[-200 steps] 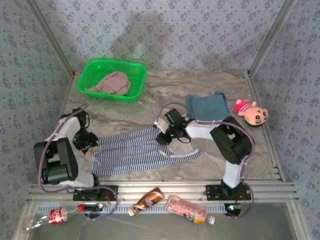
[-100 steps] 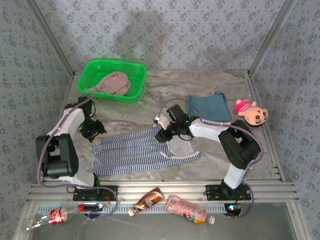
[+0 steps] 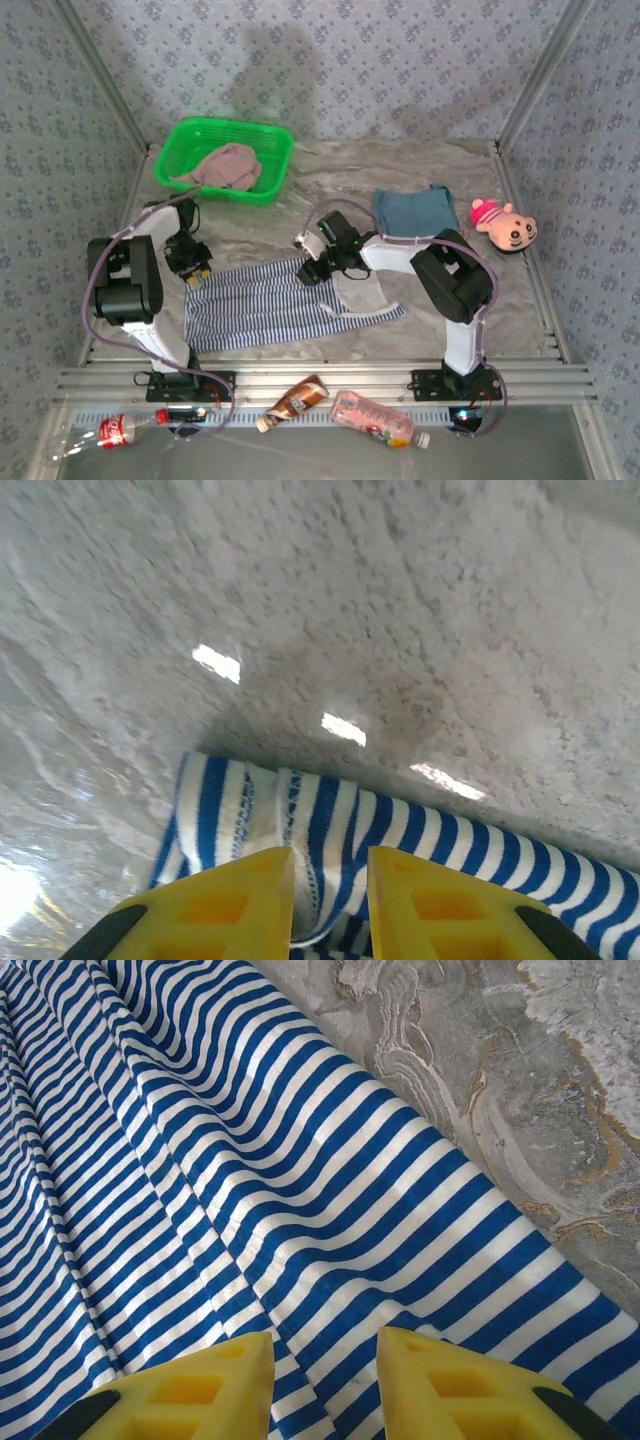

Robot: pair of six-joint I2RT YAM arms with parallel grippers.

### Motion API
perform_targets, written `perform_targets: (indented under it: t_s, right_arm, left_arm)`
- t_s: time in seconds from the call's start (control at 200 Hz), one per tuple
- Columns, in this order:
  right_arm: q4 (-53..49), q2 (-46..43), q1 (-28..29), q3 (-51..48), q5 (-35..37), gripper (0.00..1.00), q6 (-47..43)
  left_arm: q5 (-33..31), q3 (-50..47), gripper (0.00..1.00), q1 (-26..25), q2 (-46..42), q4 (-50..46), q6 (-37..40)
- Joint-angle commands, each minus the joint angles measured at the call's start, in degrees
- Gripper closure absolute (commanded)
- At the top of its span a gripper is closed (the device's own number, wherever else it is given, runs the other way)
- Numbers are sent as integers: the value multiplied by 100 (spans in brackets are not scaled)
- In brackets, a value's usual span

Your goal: Fold and stack the tank tops

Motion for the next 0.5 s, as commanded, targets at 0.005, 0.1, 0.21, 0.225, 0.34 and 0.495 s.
perform_targets:
  t_s: [0.005,0.1,0.21,0.225,0.34,0.495]
  right_arm:
    - [-152,39,48,-115,74,66,49]
    - [-156,-52,72,-262,64,67,16]
    - [-185,-159,105,-403,-65,68,-106]
    - [-171,-177,113,-423,-92,68,-121]
    - [-342,-260,178,-559,-29,71,-319]
    - [-457,-431,197,-853,153,77,-414]
  left_arm:
    - [-421,159,75,7,183,-336,300]
    - [-454,102,77,3,277,-325,347]
    - [-472,69,77,16,351,-307,412]
    - [-484,74,78,21,367,-310,424]
    - [-695,134,86,87,388,-340,516]
    - [-987,157,96,290,364,-445,727]
